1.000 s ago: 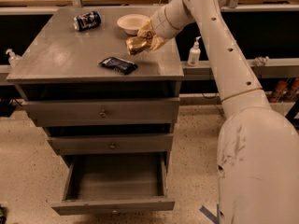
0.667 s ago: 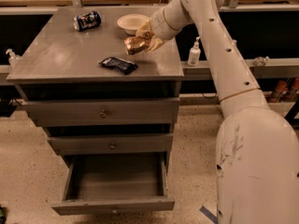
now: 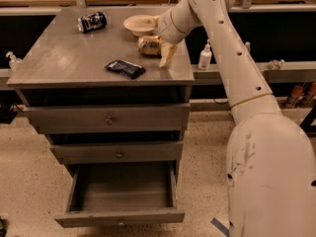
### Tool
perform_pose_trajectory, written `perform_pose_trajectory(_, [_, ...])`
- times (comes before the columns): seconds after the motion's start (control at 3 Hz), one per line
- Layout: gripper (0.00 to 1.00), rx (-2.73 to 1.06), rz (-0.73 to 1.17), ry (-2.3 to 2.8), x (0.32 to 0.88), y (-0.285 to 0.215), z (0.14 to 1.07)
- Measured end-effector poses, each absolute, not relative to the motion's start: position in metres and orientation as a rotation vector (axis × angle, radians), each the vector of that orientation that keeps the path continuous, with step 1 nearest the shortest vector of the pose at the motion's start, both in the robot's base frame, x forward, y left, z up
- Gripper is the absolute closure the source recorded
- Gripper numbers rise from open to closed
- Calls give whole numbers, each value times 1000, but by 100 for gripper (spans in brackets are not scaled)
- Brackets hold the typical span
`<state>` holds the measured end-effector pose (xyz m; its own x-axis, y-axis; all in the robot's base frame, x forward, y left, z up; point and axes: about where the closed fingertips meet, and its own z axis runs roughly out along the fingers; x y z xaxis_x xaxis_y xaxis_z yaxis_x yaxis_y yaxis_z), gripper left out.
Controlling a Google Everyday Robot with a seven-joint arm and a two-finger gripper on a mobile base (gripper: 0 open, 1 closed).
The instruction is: Pick orange can from bottom drawer and place on counter
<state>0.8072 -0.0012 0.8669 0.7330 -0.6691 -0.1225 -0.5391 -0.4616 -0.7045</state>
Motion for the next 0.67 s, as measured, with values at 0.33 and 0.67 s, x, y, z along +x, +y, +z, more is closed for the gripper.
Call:
perform_pose_trajectory(0.33, [0,-2174,-219,907,807,-1,867])
perform_pose_trajectory(0.67, [13,-2158,-237,914,804,-12,879])
